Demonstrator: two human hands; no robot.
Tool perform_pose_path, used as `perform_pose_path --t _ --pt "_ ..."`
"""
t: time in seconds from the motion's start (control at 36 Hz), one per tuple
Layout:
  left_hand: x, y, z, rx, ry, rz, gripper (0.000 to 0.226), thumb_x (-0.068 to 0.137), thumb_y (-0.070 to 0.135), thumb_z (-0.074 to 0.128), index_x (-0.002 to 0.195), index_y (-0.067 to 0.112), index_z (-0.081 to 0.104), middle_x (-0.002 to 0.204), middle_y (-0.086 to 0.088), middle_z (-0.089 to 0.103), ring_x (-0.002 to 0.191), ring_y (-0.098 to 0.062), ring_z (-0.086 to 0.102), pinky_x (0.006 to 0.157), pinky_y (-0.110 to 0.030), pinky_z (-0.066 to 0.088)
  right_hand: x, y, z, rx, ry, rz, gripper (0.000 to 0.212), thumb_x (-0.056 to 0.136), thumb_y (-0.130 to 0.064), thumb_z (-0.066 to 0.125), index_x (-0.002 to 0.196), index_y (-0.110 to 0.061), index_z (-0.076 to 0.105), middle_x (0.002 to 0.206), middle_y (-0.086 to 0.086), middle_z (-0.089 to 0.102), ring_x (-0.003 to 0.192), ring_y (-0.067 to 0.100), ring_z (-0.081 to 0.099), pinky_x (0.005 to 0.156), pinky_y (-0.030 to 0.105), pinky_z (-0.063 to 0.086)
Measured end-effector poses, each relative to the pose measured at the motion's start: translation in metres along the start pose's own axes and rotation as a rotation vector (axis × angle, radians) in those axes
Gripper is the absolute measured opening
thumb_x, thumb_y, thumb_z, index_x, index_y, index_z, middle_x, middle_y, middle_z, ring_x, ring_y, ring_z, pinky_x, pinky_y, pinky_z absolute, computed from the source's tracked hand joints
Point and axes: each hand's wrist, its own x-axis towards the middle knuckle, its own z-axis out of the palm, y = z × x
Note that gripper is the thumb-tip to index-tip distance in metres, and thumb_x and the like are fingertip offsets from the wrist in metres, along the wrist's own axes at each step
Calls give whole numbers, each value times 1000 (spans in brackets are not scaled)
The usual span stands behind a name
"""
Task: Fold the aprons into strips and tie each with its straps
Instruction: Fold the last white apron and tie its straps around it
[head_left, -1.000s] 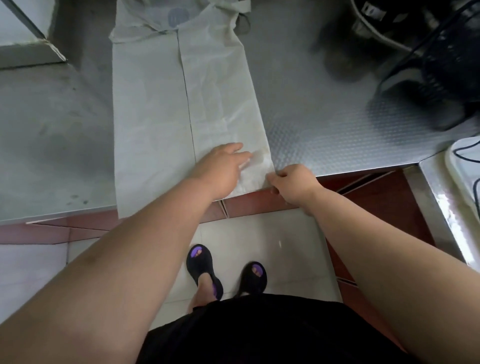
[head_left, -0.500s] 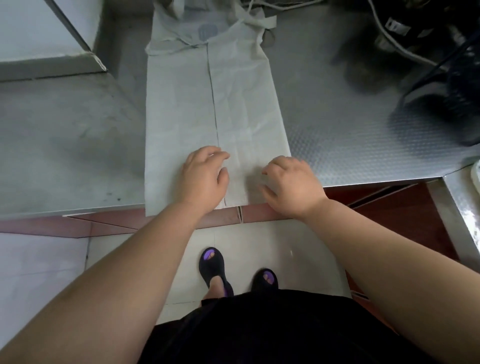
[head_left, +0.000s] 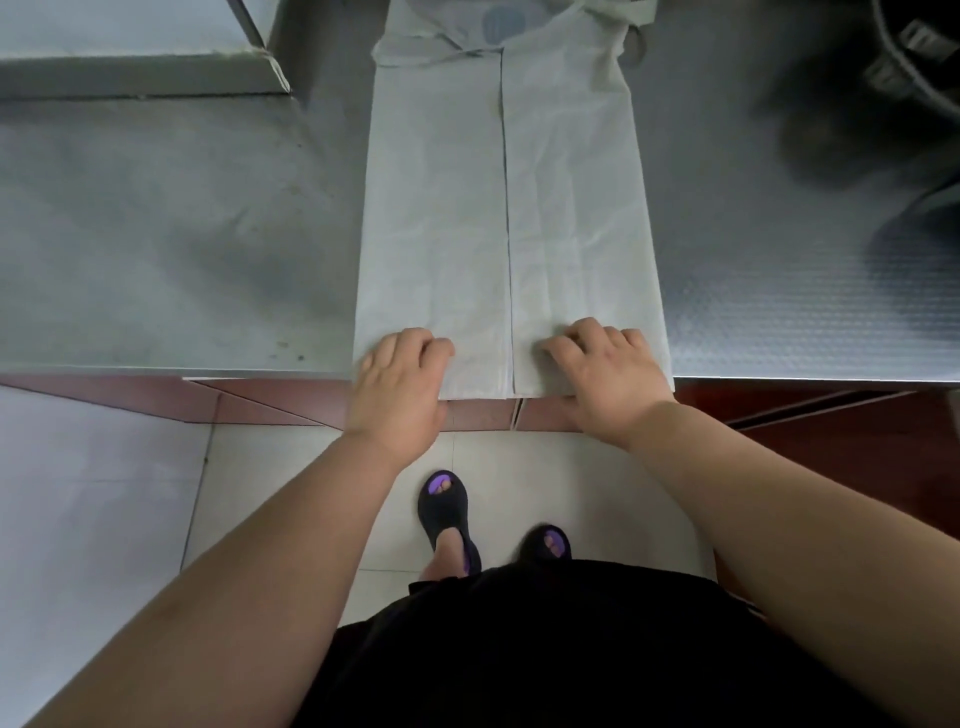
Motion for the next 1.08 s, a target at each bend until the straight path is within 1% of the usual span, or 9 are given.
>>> perform_pose_path --t 0.11,0.19,0.28,0.44,0.56,0.69,0.89,1.0,1.08 --pt "0 2 5 -81 41 101 50 59 20 81 106 12 65 104 -5 61 93 -31 59 80 -38 49 -2 -1 -1 73 -1 -8 62 85 -50 57 139 -27 38 133 5 38 119 27 42 102 35 23" --pt "2 4 7 -166 96 163 41 74 44 62 101 14 69 101 -1 64 92 -25 60 79 -31 49 -2 -3 -4 205 -10 25 63 82 -60 56 135 -28 48 132 3 42 121 25 42 103 35 23" --pt "6 3 7 -197 163 203 35 78 41 52 88 14 73 91 2 67 83 -23 62 69 -27 53 2 -4 -8 238 -26 39 55 84 -53 59 133 -28 51 128 3 45 119 24 44 101 33 25" --pt "6 -3 11 -147 111 303 37 56 22 88 88 14 73 96 -1 69 90 -21 61 67 -26 52 2 -7 -10 211 -72 24 52 85 -44 60 134 -29 50 125 3 45 117 25 45 97 32 27" --pt "11 -1 3 -168 170 306 18 75 30 61 81 18 74 85 6 69 81 -18 65 59 -19 50 2 -7 -11 254 -62 33 39 90 -35 52 127 -29 58 117 4 52 112 26 48 92 33 29" --pt "11 4 1 -226 214 281 30 83 27 45 73 17 73 78 8 69 70 -20 64 54 -19 44 4 -10 -4 263 58 -13 59 71 -51 11 78 -16 58 75 -2 44 79 31 55 70 30 23" --pt "14 10 6 -234 215 295 29 81 23 47 69 15 72 72 7 66 68 -21 62 51 -20 47 4 -19 -6 191 27 -29 25 96 -32 45 94 -15 63 82 -2 42 91 30 54 75 31 23" --pt "7 3 12 -179 148 381 29 74 32 56 91 14 71 94 -2 66 84 -26 63 67 -31 55 -1 -17 -5 138 -22 -53 45 88 -46 54 129 -29 52 118 2 48 112 25 47 96 34 26" --pt "3 0 18 -96 61 355 60 53 21 80 108 18 56 111 -5 52 98 -27 50 78 -38 52 0 -13 2 28 -19 -39 58 85 -42 60 137 -27 38 131 5 37 118 27 42 100 35 25"
